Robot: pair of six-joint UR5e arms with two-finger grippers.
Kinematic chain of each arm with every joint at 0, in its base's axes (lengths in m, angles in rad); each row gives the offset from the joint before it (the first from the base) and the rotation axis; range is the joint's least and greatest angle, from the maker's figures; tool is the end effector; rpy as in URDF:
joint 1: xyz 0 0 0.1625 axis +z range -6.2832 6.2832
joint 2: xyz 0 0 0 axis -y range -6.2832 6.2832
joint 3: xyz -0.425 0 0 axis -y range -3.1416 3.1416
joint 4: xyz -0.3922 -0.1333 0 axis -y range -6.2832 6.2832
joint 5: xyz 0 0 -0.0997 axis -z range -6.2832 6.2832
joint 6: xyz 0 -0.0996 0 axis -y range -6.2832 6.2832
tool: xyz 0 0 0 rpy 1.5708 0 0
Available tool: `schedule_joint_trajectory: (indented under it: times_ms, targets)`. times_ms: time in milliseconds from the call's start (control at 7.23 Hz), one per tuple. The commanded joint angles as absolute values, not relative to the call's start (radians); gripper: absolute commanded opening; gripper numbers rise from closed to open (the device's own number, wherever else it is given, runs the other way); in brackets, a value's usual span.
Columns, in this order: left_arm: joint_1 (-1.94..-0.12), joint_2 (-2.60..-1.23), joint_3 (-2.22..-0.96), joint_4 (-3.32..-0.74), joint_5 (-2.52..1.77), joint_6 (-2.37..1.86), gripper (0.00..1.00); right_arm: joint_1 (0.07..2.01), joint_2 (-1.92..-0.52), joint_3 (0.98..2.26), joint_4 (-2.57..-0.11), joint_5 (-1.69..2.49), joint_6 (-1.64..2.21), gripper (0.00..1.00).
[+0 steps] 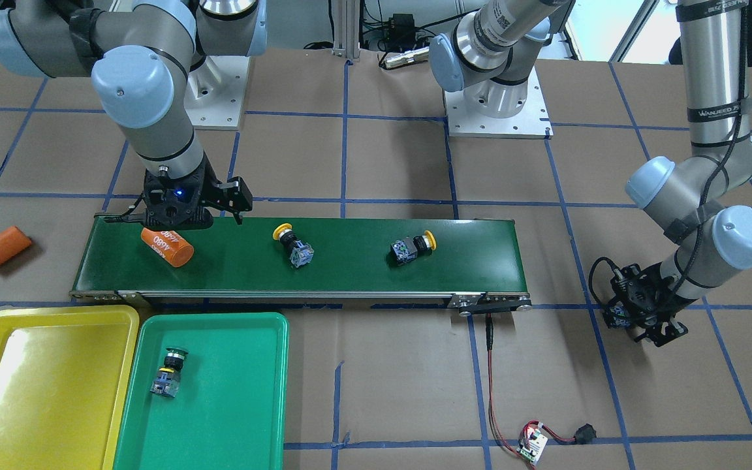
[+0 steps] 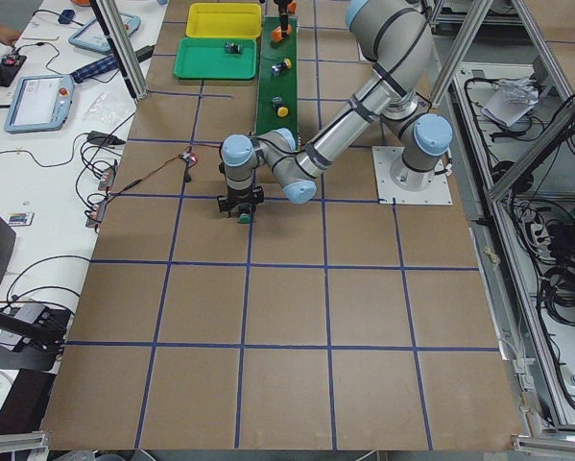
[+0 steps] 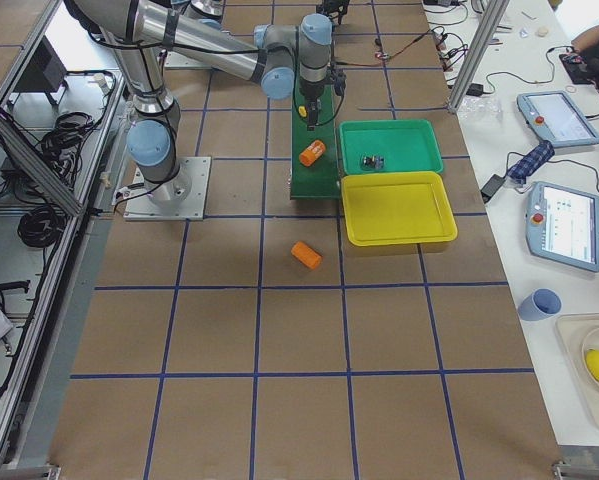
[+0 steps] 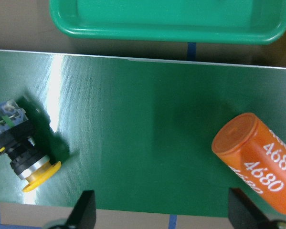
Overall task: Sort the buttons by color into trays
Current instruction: 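Lower the right gripper onto a yellow-capped switch while left gripper brings green-capped switch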
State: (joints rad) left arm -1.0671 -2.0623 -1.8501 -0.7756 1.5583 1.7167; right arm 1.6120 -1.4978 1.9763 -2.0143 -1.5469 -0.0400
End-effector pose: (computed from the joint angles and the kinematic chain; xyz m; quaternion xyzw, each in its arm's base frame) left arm 0.1641 -0.5764 0.1668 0.5700 0.8215 -0.0110 0.0081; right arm 0.1551 -0.4693 0.3028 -0.0404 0.9990 0.0175 0.0119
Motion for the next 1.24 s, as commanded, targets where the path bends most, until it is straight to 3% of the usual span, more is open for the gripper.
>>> schedule_joint_trajectory:
  times_ms: [0,553,1106]
  targets:
    - [-1.071,-2.043,-1.848,-0.813,1.555,1.707,0.0,1.611,-1.489,1.99,-2.034,-1.565,-0.064,0.96]
    - [-1.132,-1.936,-1.867,-0.879,1.485,1.671,0.0,1.608,-1.502,2.039,-2.065,-1.597,-0.343,0.94]
    - [-1.365,-1.737,-2.014,-0.891,1.488,1.392,0.0,1.609,-1.502,2.042,-2.082,-1.655,-0.605,0.92]
